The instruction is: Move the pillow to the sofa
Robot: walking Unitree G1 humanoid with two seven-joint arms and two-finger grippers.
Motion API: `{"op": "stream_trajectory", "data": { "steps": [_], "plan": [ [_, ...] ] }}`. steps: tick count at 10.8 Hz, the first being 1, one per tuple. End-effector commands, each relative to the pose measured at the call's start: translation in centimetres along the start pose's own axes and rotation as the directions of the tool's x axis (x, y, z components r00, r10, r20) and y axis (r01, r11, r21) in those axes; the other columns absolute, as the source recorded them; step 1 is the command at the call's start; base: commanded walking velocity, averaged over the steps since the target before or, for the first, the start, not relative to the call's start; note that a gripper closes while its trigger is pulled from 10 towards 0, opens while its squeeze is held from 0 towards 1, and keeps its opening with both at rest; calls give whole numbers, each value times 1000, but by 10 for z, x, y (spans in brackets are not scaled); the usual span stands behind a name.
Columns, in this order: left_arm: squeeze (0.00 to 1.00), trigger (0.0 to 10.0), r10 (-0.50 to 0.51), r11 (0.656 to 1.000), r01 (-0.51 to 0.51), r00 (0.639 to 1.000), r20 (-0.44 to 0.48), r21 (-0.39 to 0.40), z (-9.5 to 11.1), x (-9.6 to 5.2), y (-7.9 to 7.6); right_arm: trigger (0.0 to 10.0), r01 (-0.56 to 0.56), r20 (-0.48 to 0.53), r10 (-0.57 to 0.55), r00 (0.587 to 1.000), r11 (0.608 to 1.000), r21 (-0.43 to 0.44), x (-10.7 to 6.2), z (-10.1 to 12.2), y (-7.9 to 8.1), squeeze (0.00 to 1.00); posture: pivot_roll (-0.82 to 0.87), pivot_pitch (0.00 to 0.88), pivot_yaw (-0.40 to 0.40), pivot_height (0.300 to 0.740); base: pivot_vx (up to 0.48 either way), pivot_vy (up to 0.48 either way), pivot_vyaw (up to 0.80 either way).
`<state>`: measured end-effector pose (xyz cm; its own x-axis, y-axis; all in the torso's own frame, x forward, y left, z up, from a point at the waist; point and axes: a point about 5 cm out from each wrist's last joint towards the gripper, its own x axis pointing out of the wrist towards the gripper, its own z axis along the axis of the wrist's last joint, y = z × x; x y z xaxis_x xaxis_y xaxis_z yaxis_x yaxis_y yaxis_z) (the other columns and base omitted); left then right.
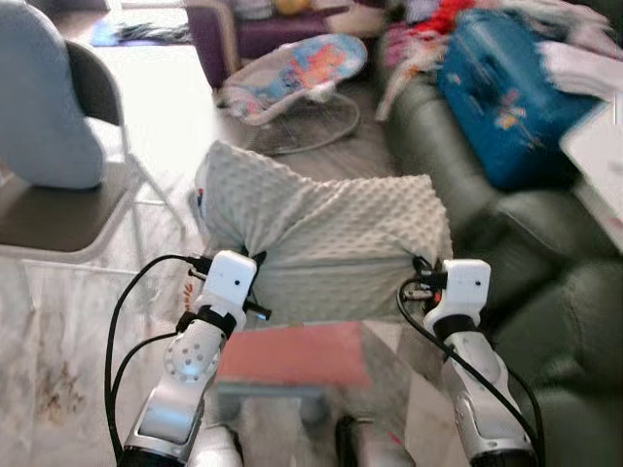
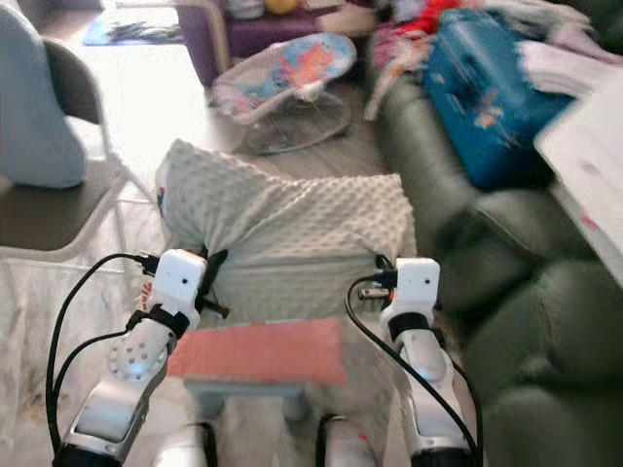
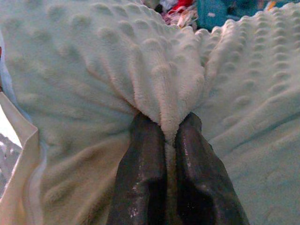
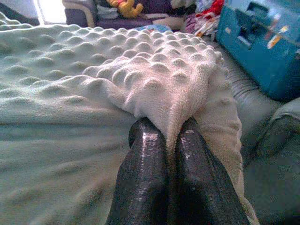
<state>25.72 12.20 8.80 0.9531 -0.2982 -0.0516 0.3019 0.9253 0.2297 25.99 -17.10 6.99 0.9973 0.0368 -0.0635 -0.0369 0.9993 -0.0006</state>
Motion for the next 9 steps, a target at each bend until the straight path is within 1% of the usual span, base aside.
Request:
{"op": "stream_trajectory", "data": {
  "steps": [1, 3, 5, 9],
  "plan": [
    [0, 10000, 28, 1000, -28, 1000, 0, -1, 0, 1, 5, 10000, 47, -6, -47, 999, 999, -7, 0, 0, -13, 0, -49, 78, -26, 740, -277, 0, 0],
    [0, 10000, 27, 1000, -27, 1000, 12, -3, 3, 6, 4, 10000, 50, -6, -50, 999, 999, -14, 1, 1, -16, 0, -55, 70, -28, 740, -268, 0, 0],
    [0, 10000, 31, 1000, -31, 999, 17, -5, 4, 8, 4, 10000, 40, -5, -40, 999, 999, -14, 2, 1, -14, 0, -55, 64, -31, 740, -261, 0, 0],
    [0, 10000, 30, 999, -30, 999, 19, -20, 4, 8, 1, 10000, 37, -12, -37, 999, 999, -14, 2, -1, -15, 0, -56, 68, -33, 740, -255, 0, 0]
  ]
}}
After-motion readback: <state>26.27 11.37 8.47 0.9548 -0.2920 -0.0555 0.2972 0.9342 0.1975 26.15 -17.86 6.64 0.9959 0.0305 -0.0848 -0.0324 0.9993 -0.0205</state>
